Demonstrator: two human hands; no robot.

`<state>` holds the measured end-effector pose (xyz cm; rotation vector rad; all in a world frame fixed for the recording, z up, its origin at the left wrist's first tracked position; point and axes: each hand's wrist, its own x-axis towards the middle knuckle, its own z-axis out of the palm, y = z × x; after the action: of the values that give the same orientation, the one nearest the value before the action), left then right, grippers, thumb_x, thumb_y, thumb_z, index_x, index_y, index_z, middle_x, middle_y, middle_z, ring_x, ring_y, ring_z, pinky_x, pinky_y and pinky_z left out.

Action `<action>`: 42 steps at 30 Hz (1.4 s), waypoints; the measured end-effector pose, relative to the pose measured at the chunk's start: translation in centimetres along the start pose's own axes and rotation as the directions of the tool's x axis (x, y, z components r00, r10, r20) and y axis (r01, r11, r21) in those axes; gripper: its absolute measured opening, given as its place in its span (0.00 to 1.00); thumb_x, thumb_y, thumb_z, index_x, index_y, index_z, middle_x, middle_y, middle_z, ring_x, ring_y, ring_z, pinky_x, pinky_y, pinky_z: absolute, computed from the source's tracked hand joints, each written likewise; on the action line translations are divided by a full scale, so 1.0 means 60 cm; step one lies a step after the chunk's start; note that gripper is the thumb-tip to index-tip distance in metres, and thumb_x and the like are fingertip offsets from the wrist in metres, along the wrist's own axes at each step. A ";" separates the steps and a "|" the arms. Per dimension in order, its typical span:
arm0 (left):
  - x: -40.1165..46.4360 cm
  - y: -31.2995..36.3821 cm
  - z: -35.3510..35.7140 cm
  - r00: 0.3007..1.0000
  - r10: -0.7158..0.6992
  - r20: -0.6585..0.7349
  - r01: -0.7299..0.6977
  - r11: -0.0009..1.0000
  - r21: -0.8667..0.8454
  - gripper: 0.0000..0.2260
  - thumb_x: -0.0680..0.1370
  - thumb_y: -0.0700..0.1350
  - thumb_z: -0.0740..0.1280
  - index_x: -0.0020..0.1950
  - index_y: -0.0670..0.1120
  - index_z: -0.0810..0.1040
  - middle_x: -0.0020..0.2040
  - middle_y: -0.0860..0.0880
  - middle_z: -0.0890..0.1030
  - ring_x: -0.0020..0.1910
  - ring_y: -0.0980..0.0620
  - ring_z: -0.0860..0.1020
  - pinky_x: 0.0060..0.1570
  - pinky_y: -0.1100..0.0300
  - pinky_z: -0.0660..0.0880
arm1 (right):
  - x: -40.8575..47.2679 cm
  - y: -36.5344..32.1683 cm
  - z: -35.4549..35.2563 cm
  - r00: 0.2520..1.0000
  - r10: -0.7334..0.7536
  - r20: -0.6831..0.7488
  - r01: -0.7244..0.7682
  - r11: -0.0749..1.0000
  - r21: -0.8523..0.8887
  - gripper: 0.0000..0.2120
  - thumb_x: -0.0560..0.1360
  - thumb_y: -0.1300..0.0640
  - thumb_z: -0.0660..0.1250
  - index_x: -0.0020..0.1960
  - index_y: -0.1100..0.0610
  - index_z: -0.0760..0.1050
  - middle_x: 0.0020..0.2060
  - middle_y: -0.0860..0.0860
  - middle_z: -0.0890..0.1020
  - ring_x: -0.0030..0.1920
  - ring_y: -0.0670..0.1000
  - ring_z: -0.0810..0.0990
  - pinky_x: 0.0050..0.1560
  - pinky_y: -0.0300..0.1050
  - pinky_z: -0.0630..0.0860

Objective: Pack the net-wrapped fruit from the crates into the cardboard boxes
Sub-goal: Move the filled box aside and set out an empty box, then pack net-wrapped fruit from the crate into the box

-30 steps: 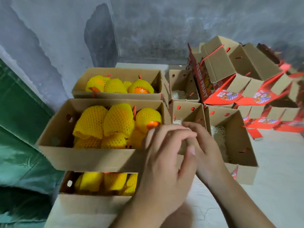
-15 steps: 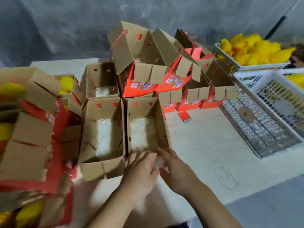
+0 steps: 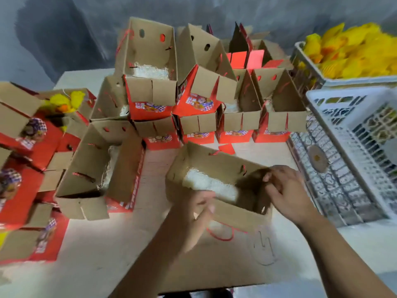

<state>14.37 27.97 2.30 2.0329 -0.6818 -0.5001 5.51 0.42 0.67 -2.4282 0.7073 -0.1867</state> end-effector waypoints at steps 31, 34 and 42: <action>0.086 0.041 0.099 0.931 -0.044 -0.361 0.165 0.935 0.313 0.22 0.78 0.43 0.70 0.71 0.44 0.75 0.66 0.43 0.76 0.69 0.42 0.69 0.70 0.49 0.62 | -0.041 0.095 -0.069 0.974 0.228 0.008 -0.227 0.965 0.132 0.25 0.82 0.51 0.63 0.77 0.43 0.63 0.70 0.46 0.75 0.67 0.51 0.76 0.60 0.43 0.72; 0.109 0.114 0.165 0.954 0.088 -0.285 -0.018 0.971 0.237 0.12 0.79 0.41 0.68 0.60 0.54 0.80 0.58 0.57 0.81 0.58 0.57 0.74 0.63 0.73 0.62 | -0.024 0.127 -0.116 0.977 0.200 -0.069 -0.178 0.953 0.245 0.24 0.81 0.55 0.64 0.77 0.47 0.67 0.70 0.45 0.76 0.68 0.47 0.75 0.69 0.49 0.73; 0.248 0.358 0.505 0.989 0.099 0.114 -0.066 0.964 -0.258 0.10 0.79 0.52 0.63 0.55 0.59 0.82 0.51 0.61 0.84 0.50 0.63 0.81 0.48 0.69 0.74 | 0.045 0.340 -0.321 0.947 0.233 -0.222 -0.130 0.908 0.399 0.19 0.82 0.60 0.63 0.71 0.49 0.72 0.62 0.41 0.78 0.58 0.41 0.79 0.61 0.47 0.78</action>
<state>2.26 -10.09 4.09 1.7366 -0.7359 -0.6376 -6.83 -24.67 4.33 -1.9714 0.9197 -0.5312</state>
